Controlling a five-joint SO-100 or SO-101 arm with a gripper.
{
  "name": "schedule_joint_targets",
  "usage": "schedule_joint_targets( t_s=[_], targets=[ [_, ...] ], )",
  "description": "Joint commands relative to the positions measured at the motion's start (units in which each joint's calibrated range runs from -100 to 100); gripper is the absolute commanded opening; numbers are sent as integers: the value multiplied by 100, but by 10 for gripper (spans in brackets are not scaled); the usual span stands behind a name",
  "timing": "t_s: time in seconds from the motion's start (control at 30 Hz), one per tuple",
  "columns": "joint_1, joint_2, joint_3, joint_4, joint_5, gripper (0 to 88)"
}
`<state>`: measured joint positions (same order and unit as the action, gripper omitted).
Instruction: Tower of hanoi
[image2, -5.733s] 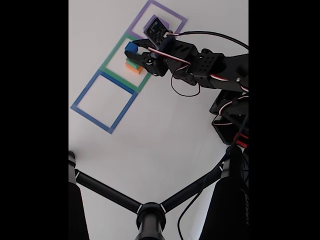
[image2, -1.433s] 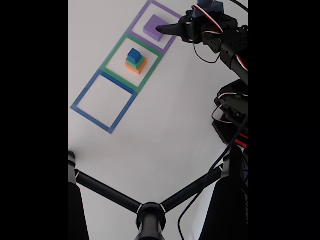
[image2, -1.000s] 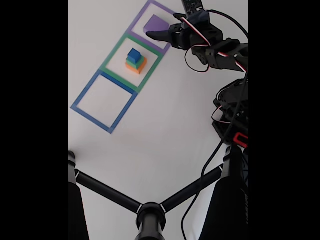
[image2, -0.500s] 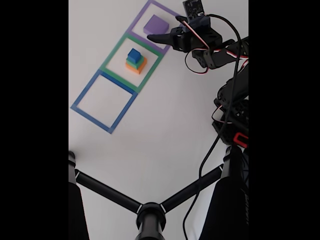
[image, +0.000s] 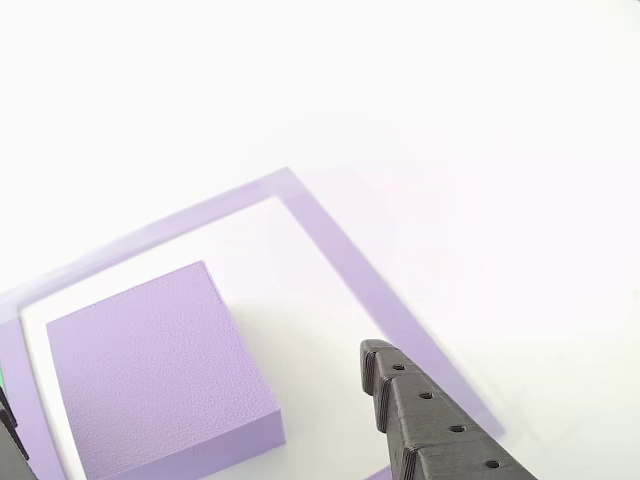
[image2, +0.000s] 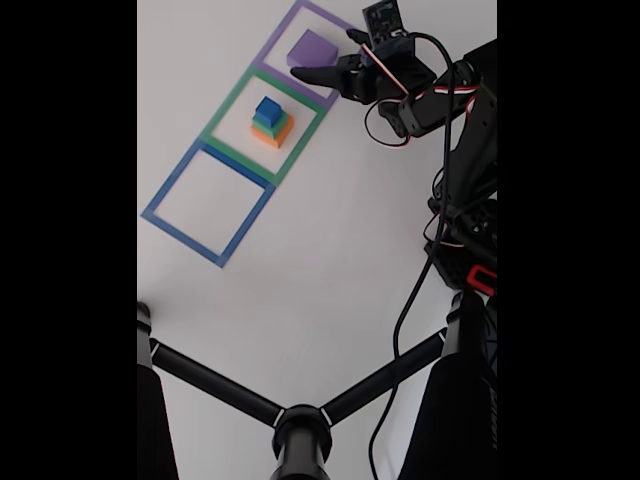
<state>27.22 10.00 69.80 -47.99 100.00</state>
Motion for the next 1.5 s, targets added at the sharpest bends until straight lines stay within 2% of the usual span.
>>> schedule_joint_targets(
  t_s=[0.0,0.77,0.93,1.47],
  targets=[
    [-76,69,-180,-269,0,408],
    [-354,618,-480,-415,0,372],
    [-373,683,-516,-415,0,326],
    [-498,732,-516,-415,0,259]
  ],
)
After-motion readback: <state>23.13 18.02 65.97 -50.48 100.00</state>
